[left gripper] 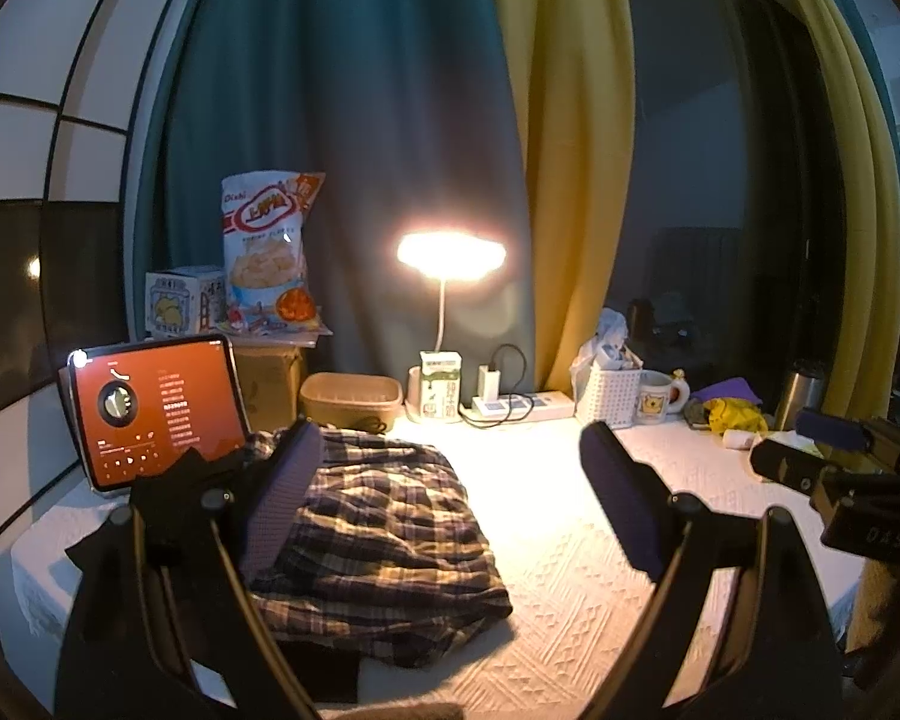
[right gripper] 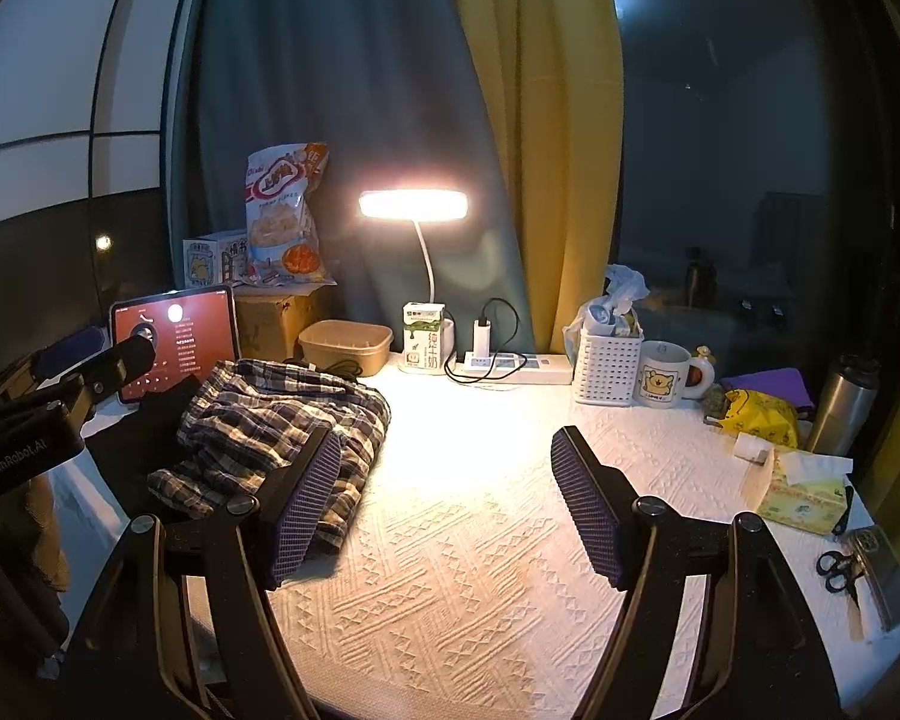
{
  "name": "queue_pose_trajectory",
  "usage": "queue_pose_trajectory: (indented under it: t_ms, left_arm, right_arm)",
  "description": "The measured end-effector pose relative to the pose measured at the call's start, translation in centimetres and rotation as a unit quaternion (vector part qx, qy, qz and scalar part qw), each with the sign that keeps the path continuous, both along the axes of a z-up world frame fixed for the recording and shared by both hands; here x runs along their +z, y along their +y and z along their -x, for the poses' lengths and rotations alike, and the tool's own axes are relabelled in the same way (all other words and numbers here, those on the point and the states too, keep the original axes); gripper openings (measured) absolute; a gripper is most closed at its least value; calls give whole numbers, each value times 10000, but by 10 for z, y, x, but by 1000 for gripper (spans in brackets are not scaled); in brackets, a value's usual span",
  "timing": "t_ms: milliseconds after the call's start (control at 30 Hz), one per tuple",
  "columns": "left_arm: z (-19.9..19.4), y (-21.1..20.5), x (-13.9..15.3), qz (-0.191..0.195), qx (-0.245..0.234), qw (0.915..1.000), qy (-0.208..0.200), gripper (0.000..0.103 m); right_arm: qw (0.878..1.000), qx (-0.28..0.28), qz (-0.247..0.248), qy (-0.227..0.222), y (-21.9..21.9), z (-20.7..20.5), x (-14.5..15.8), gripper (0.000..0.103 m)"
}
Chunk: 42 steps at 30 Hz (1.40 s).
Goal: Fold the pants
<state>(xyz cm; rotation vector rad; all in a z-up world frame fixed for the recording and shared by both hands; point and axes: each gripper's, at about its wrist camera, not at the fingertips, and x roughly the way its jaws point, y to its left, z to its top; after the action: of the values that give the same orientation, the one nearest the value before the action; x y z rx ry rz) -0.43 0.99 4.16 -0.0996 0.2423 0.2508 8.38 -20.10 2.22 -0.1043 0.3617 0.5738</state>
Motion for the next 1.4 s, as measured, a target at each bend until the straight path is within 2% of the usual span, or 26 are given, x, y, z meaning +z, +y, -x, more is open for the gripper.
queue_pose_trajectory:
  t_ms: [1400]
  left_arm:
    - [3, -1, -2, -11, -16, 10000, 23, 89]
  right_arm:
    - [10000, 9, 13, 13, -1, 0, 0, 76]
